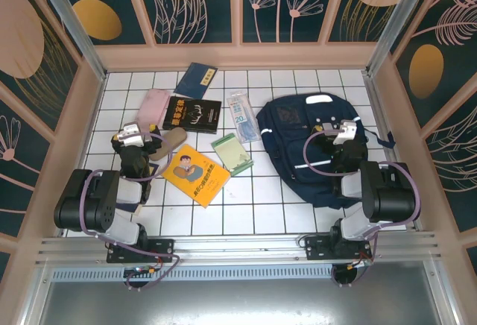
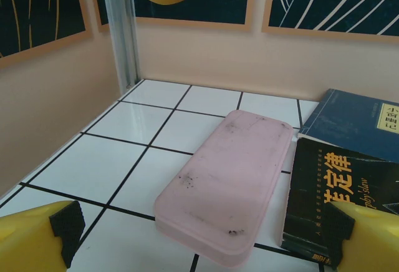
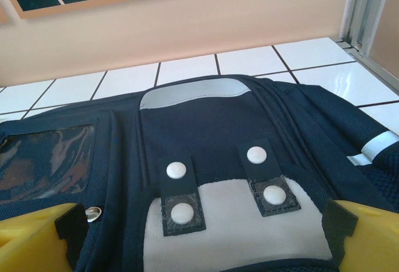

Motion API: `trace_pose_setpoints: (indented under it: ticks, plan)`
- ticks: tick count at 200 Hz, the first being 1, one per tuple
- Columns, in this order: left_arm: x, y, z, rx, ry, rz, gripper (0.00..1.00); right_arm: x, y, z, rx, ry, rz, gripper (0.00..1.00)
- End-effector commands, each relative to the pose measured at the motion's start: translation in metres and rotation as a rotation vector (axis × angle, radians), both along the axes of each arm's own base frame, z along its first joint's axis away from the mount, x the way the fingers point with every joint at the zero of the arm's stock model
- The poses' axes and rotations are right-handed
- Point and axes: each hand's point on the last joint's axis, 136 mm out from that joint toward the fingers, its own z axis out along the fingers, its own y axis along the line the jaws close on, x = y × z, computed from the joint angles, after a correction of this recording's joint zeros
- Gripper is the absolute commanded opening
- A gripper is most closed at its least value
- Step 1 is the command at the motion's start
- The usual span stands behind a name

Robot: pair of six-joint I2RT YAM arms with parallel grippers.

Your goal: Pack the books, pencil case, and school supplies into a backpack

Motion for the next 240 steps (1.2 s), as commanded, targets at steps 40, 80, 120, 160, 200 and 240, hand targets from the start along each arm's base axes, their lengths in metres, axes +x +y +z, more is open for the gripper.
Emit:
trace_pose_setpoints:
  ticks: [40,80,120,160,200,240]
  plan:
    - [-0.001,0.003,0.006,-0.009,-0.030,0.012,0.99,0.002,-0.003,0.009,-0.011,-0.034,-0.007,0.99]
    - [-0.001,0.003,0.006,-0.010,-0.031,0.012,0.99,0.002,-0.003,0.009,-0.012,-0.034,-0.008,0.99]
    - [-0.001,0.003,0.006,-0.011,-0.030,0.012,0.99,0.002,-0.003,0.009,-0.011,-0.032,-0.007,0.99]
    - [-0.001,0.003,0.005,-0.010,-0.028,0.011,0.99,0.002,-0.003,0.009,-0.009,-0.032,-0.007,0.99]
    - [0.005,0.008,0.015,-0.014,-0.016,0.047,0.99,0.001,-0.008,0.012,-0.003,-0.041,-0.034,0.99]
    - [0.031,0.024,0.046,-0.106,0.169,0.179,0.99,0.003,-0.040,0.060,0.065,-0.059,-0.203,0.99]
